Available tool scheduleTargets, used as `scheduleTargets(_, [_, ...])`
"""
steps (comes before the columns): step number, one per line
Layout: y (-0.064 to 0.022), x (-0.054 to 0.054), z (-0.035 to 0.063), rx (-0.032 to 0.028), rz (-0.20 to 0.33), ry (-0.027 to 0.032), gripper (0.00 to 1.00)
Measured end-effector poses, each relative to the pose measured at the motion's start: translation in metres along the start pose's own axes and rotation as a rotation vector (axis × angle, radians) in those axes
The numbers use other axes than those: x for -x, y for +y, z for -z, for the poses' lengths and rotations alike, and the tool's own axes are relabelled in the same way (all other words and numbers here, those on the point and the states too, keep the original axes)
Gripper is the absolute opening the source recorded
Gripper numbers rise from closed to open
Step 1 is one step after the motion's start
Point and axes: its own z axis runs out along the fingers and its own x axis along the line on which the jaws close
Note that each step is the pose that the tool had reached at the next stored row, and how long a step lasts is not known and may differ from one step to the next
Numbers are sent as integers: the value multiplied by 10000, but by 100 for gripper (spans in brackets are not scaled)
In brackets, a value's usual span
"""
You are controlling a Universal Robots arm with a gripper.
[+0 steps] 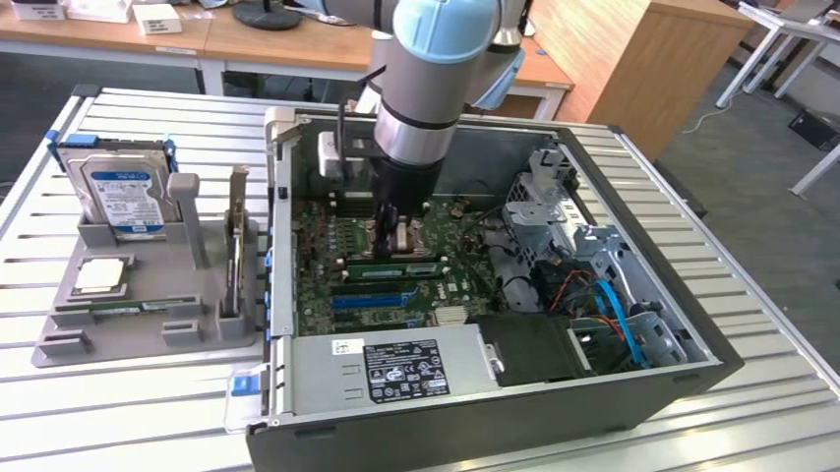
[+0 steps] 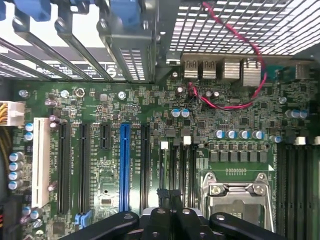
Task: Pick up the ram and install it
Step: 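Press down the ram until it locks into place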
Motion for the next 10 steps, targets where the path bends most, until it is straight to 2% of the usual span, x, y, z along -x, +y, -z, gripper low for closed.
scheduleTargets(10, [4,5,147,1,0,0,11])
